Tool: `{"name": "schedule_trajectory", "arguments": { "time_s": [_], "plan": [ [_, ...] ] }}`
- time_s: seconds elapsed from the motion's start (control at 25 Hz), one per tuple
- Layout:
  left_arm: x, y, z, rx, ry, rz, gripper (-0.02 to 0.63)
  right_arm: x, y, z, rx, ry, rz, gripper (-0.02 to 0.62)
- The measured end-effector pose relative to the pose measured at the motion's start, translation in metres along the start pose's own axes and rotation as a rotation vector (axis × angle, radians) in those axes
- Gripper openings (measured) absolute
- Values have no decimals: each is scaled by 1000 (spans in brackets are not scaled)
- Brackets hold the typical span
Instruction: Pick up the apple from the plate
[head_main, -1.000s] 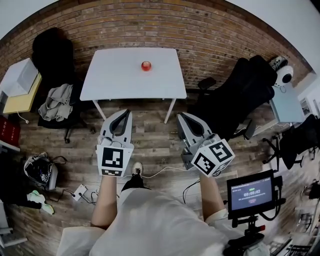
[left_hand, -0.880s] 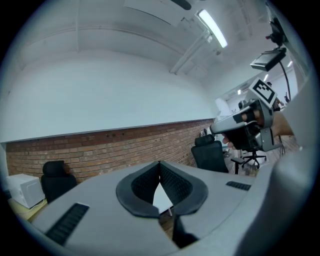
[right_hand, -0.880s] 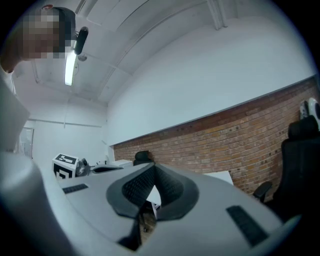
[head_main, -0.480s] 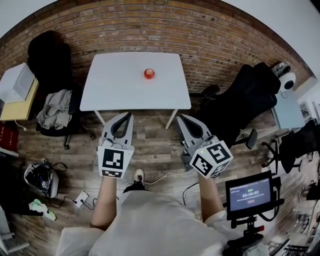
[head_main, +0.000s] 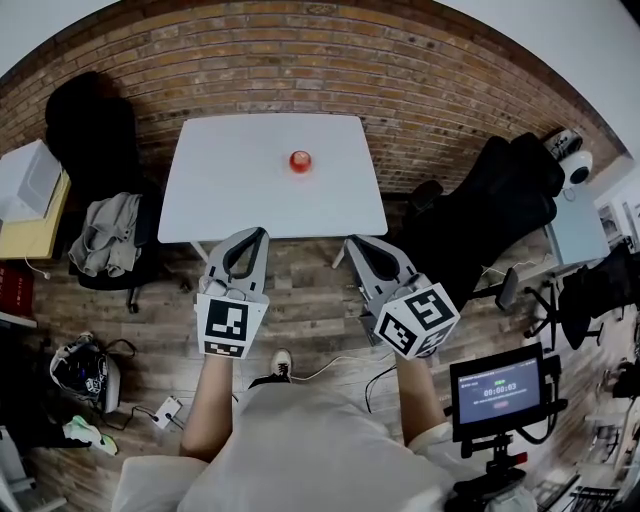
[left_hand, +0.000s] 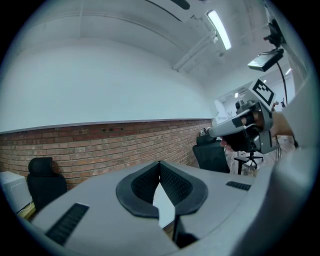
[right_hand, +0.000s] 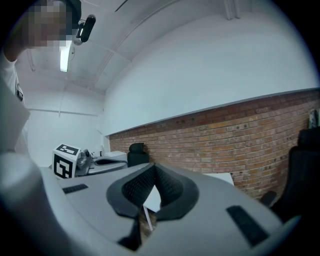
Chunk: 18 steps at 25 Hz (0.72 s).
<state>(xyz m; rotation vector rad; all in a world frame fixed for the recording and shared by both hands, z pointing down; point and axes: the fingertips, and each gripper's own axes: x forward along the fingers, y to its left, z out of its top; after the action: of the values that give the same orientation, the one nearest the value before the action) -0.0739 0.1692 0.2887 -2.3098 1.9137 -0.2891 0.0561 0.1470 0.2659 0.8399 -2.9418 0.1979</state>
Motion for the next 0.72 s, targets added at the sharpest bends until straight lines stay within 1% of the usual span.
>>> {"name": "schedule_trajectory", "arguments": {
  "time_s": [0.32,0.56,0.72],
  "plan": [
    [35,27,-14,-2,13,-35,6,39,-16,-3,19,15,-14,2],
    [58,37,-17,9,20,-69,6,57,-29,-7,33,26,-30,2],
    [69,38,-19,14,25,-80,6,64,-28,-14,-8,53,-7,2]
  ]
}}
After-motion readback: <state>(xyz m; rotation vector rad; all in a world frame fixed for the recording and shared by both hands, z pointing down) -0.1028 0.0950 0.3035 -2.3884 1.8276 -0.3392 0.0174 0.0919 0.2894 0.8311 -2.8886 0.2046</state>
